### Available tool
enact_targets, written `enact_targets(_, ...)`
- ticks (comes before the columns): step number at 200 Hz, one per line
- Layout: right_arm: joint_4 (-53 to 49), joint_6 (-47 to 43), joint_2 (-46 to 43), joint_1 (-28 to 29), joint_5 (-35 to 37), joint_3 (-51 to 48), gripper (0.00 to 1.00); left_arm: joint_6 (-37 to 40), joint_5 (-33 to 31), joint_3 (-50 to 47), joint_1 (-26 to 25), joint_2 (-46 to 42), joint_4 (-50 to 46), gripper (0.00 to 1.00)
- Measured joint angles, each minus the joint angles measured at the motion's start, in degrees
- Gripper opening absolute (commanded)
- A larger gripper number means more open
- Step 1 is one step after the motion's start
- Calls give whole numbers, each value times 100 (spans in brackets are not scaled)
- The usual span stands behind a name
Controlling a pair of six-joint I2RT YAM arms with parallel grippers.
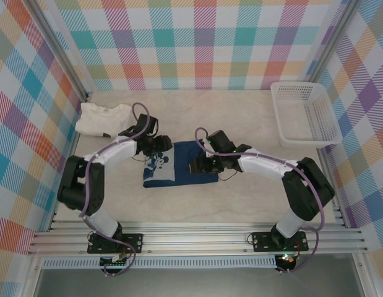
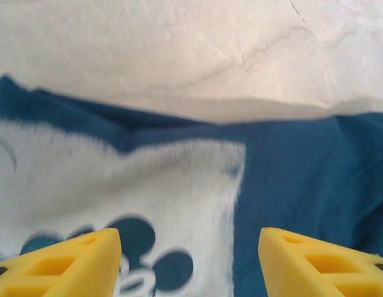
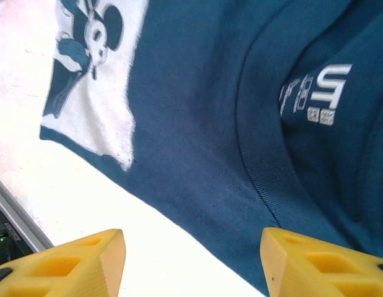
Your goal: Fold the inside-out t-shirt
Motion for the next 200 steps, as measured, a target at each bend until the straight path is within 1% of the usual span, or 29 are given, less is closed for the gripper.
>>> enact_targets(21, -11, 114, 337, -61, 72, 7, 55, 164, -2, 365, 120, 588, -48, 61)
enact_targets(43, -155, 83, 691, -289, 186, 125, 53, 293, -28, 457, 197, 881, -177, 60)
enact_targets(71, -341, -192, 1008, -697, 380, 566, 53, 321, 46, 236, 203, 848, -267, 60)
enact_targets(91, -485, -581, 1392, -935, 643, 1117, 53, 289, 140, -337, 114, 422, -76, 60)
enact_targets(105, -608, -920, 1698, -1045, 831, 1624, 54, 177, 173, -857, -55, -33, -70, 61)
enact_targets(113, -684, -1154, 1878, -1099, 920, 1958, 55, 87, 188, -1161, -262, -304, -63, 61)
enact_targets(132, -841, -1624, 2124, -1182, 1062, 2636, 58, -212, 308, -1711, -1023, -892, -55, 62)
enact_targets(148, -868, -1941, 2063, -1209, 1143, 2920, 61, -385, 511, -1843, -1572, -1255, -63, 63)
enact_targets(159, -872, -2098, 1912, -1209, 1143, 2924, 63, -448, 568, -1840, -1714, -1473, -22, 63)
enact_targets(180, -844, -2194, 1294, -1209, 1099, 2459, 69, -435, 437, -1759, -1641, -1834, 44, 64)
enact_targets(191, -859, -2166, 922, -1239, 1091, 2114, 72, -387, 387, -1589, -1523, -1812, 94, 64)
enact_targets(200, -879, -2122, 649, -1270, 1047, 1836, 72, -323, 365, -1357, -1373, -1661, 107, 64)
